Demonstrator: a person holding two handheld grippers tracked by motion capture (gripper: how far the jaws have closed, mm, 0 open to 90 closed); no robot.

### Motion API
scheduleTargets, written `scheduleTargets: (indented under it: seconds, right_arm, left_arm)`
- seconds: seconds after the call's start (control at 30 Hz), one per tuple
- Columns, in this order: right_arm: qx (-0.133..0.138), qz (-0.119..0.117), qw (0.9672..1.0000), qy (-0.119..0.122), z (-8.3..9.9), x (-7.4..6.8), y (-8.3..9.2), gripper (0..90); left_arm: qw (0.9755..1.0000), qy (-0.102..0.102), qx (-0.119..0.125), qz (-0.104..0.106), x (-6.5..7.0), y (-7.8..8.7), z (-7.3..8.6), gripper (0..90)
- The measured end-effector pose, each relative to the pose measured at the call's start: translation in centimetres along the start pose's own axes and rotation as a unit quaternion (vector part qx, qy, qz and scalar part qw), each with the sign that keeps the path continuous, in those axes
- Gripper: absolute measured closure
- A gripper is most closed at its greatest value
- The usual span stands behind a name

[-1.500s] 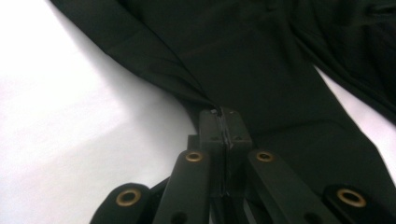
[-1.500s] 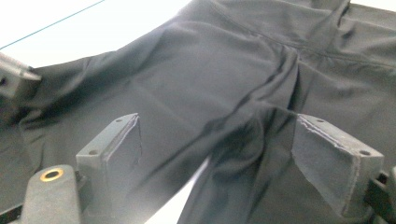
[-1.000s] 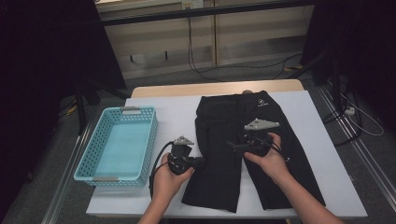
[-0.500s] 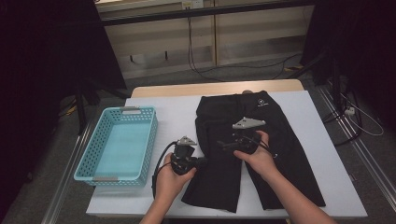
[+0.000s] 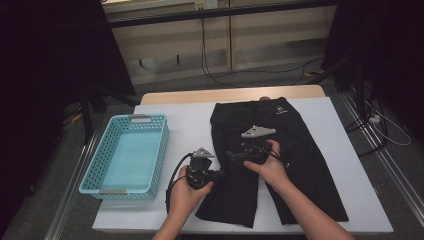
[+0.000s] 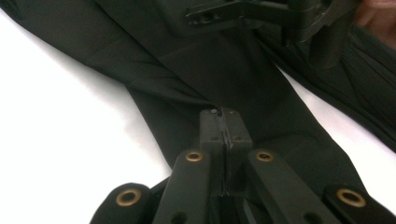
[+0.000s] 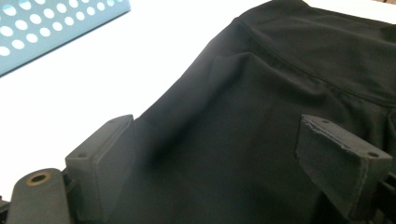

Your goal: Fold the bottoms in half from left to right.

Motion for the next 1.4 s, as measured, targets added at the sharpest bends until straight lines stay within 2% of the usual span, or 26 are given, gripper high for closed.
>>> scheduleTargets:
  seconds: [0.3, 0.43, 0.53, 0.77, 0.83, 0.9, 0.97, 1.0, 1.07, 1.1, 1.17, 1.23, 1.4]
  right_arm:
    - [-0.003, -0.003, 0.9999, -0.012, -0.6, -0.1, -1.3, 13.8]
    - [-0.007, -0.006, 1.0000, 0.001, -1.2, -0.5, -2.2, 14.0]
    - [-0.009, -0.013, 0.9998, -0.011, -1.3, -0.7, -2.9, 14.0]
    - [-0.022, -0.025, 0.9993, -0.015, -1.4, -1.4, -4.3, 16.1]
    - [-0.027, -0.025, 0.9992, -0.014, -1.3, -1.6, -4.7, 20.2]
    - [-0.031, -0.024, 0.9991, -0.013, -1.1, -1.6, -5.0, 28.7]
    - [-0.040, -0.036, 0.9985, -0.010, -0.8, -1.8, -5.1, 51.7]
    - [-0.042, -0.046, 0.9980, -0.010, -0.7, -2.1, -5.1, 55.5]
    - [-0.053, -0.053, 0.9972, 0.000, -0.4, -2.1, -5.1, 70.5]
    - [-0.055, -0.057, 0.9969, 0.004, -0.3, -2.1, -5.0, 75.1]
    - [-0.056, -0.056, 0.9968, 0.005, -0.3, -1.9, -4.7, 86.1]
    - [-0.050, -0.057, 0.9971, 0.004, -0.5, -1.5, -4.3, 88.5]
    - [-0.040, -0.028, 0.9988, 0.007, -0.8, 0.3, -2.2, 88.8]
  left_arm:
    - [0.9999, -0.009, 0.000, 0.005, 0.5, -0.5, -0.1, 89.7]
    - [0.9998, -0.016, 0.003, 0.009, 0.9, -0.3, -0.4, 89.7]
    - [0.9997, -0.017, 0.011, 0.010, 1.1, -0.2, -0.6, 89.6]
    - [0.9997, -0.018, 0.011, 0.011, 0.9, -0.1, -0.7, 89.7]
    - [0.9996, -0.021, 0.016, 0.011, 1.0, -0.1, -0.8, 89.7]
    - [0.9994, -0.024, 0.020, 0.012, 1.0, 0.0, -1.0, 89.7]
    - [0.9994, -0.024, 0.020, 0.011, 1.0, 0.1, -1.0, 89.7]
    - [0.9994, -0.025, 0.020, 0.011, 1.0, 0.1, -1.0, 89.7]
    - [0.9995, -0.025, 0.019, 0.007, 0.8, 0.0, -0.9, 89.7]
    - [0.9995, -0.023, 0.021, 0.006, 0.8, 0.0, -0.9, 89.6]
    - [0.9995, -0.023, 0.022, 0.006, 0.7, 0.0, -1.0, 89.6]
    - [0.9995, -0.024, 0.020, 0.008, 0.8, 0.1, -1.0, 89.6]
    - [0.9993, -0.025, 0.026, 0.010, 0.8, -0.4, -1.4, 89.7]
Point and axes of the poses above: each handheld gripper's, and its own axes: y roughly backward along the jaws, z roughly out of its underside, x roughly to its right, the point moved 10 cm from there along -y, roughly forward along the jaws, and after that the axes turned 10 degrees about y, right-handed, at the moved point
